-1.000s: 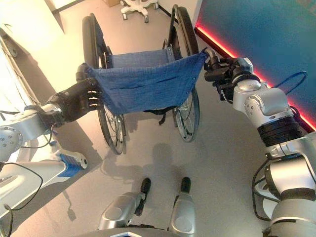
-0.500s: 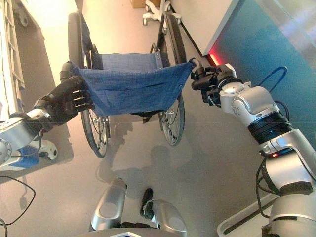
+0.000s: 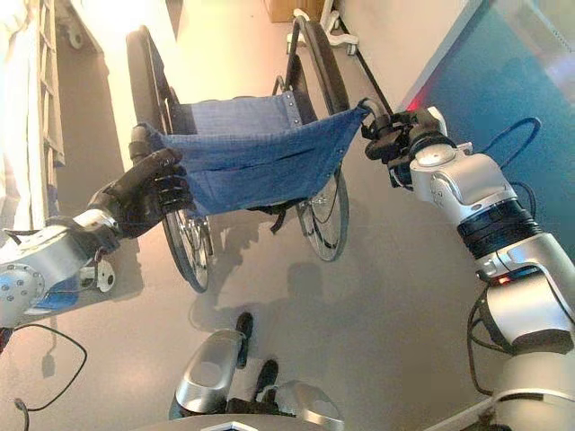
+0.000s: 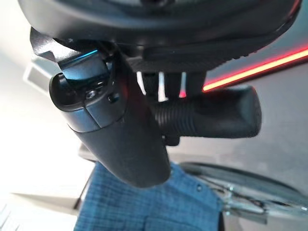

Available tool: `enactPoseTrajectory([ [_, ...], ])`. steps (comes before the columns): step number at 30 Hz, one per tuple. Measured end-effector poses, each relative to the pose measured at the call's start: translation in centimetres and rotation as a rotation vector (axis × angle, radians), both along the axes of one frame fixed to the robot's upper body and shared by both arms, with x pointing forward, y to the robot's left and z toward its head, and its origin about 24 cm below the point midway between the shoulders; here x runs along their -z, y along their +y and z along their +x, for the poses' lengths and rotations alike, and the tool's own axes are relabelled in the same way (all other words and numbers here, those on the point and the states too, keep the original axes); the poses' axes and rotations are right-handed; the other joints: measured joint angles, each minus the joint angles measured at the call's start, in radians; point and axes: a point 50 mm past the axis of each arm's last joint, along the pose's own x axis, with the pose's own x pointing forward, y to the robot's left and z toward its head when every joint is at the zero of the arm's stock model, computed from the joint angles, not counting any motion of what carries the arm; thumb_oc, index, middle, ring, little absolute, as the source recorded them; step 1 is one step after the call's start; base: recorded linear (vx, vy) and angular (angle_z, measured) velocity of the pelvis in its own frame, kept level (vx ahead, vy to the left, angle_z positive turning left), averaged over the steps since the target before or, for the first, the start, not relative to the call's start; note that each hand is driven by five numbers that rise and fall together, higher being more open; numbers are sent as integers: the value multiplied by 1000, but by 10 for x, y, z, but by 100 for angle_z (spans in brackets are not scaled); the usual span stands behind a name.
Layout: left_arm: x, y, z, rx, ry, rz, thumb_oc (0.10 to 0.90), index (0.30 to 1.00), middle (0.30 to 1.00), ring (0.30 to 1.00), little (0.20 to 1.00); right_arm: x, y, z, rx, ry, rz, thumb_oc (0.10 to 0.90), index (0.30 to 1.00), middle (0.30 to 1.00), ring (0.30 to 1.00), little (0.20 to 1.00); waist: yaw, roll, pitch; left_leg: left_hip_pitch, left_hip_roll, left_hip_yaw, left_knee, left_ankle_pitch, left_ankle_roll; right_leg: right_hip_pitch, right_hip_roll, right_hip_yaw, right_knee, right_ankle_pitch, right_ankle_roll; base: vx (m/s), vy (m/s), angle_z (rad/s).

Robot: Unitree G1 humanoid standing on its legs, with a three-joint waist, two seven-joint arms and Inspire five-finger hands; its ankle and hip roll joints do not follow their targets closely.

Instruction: Push the wheelchair next to the bed

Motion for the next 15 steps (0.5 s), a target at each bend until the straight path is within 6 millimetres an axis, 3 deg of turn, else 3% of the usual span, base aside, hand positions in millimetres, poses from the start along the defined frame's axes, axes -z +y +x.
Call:
enactPoseTrajectory([
  [1,0,0,0,-1,-2,-2,400,300,300,300,300,-1,0,0,0,-4,1,400,300,300,300,300,1,-1,-1,2,-11,4,-6,-2,1,-5,-4,2,23,-8,10,394,65,5],
  [2,-2,-1,1,4,-5,1,400,300,300,300,300,-3,-1,0,-3,-15,2,400,300,300,300,300,1,-1,-1,9,-2,5,-22,7,24,-40,-6,-4,91,-23,28,361,41,5],
  [4,-7,-2,3,20,-18,-2,400,300,300,300,300,-6,-4,1,0,-24,5,400,300,300,300,300,10,2,-2,9,6,21,-14,-14,35,-155,-5,6,335,-60,171,326,17,7],
  [5,-8,-2,3,23,-22,-2,400,300,300,300,300,-6,-5,0,3,-24,3,400,300,300,300,300,11,2,-2,22,16,35,-30,-10,40,-234,-15,16,492,-48,234,265,-33,16],
  [7,-6,-2,3,22,-8,5,400,300,300,300,300,-5,-6,0,0,-14,7,400,300,300,300,300,-3,1,-2,53,1,41,-56,-8,46,-275,-55,26,562,-35,248,312,-57,28],
  [9,-7,0,2,23,0,16,400,300,300,300,300,-9,-8,-1,-6,-24,10,400,300,300,300,300,-20,1,-2,63,-17,21,-75,-4,46,-231,-80,21,430,-65,186,228,-101,33],
  [11,-11,0,2,27,-6,7,400,300,300,300,300,-15,-10,-1,-14,-49,23,400,300,300,300,300,-33,6,1,64,-23,-37,-101,4,36,-201,-73,-5,387,-61,175,166,-189,28],
  [12,-12,-1,3,28,-10,6,400,300,300,300,300,-18,-12,-2,-16,-63,30,400,300,300,300,300,-38,14,2,59,-22,-78,-102,7,34,-243,-87,-16,419,-104,118,148,-309,31],
  [13,-12,-6,7,32,-11,-5,400,300,300,300,300,-26,-15,-2,-19,-94,33,400,300,300,300,300,-52,51,10,57,-19,-124,-103,11,35,-291,-127,-15,378,-131,73,143,-354,31],
  [14,-10,-8,8,32,-10,-11,400,300,300,300,300,-28,-16,-2,-16,-106,26,400,300,300,300,300,-59,67,10,56,-22,-147,-106,13,32,-317,-156,-18,365,-122,88,255,-527,58],
  [15,-9,-11,10,35,0,-1,400,300,300,300,300,-31,-18,-2,-8,-115,4,400,300,300,300,300,-84,82,9,55,-31,-184,-107,14,31,-350,-224,-6,291,-70,176,304,-490,83],
])
